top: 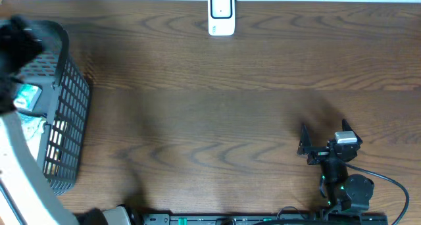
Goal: Scan the item barcode
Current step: 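Move the left gripper over the grey basket and lower into it, then grasp the green wet-wipe pack in the basket with the left gripper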
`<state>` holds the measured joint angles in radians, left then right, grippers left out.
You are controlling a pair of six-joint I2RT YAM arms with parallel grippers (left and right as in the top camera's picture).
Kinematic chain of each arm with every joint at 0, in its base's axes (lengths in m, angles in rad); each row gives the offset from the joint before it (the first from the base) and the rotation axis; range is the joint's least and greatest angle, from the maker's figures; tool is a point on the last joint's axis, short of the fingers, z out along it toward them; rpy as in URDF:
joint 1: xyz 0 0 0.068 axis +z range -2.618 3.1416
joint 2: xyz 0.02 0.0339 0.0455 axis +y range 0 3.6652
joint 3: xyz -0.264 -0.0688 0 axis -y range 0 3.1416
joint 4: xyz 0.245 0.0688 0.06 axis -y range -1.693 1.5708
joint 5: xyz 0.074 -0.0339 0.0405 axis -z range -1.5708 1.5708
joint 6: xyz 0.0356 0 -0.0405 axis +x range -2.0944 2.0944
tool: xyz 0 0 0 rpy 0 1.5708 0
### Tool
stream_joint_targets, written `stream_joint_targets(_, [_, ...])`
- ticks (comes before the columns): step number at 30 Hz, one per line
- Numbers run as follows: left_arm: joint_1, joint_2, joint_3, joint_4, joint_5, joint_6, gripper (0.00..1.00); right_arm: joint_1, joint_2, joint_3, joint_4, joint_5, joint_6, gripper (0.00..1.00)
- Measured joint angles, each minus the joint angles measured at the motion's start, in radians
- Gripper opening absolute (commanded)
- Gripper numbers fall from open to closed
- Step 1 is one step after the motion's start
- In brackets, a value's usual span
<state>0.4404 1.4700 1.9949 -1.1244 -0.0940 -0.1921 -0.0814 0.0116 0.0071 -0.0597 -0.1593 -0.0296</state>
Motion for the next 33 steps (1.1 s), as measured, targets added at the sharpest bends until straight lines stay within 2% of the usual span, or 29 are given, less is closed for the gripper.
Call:
stream_joint_targets(5, [0.127, 0.082, 0.000, 0.008, -0.114, -0.163, 0.98, 0.000, 0.000, 0.000, 0.000, 0.000, 0.000, 0.99])
stream_joint_targets(10, [0.207, 0.111, 0.000, 0.006, -0.154, -0.226, 0.98, 0.000, 0.000, 0.000, 0.000, 0.000, 0.000, 0.99])
stream_joint_targets(21, [0.227, 0.119, -0.049, 0.029, -0.174, -0.227, 0.97, 0.000, 0.000, 0.000, 0.000, 0.000, 0.000, 0.99])
stream_joint_targets(33, [0.260, 0.342, -0.070, -0.006, -0.174, -0.222, 0.98, 0.000, 0.000, 0.000, 0.000, 0.000, 0.000, 0.99])
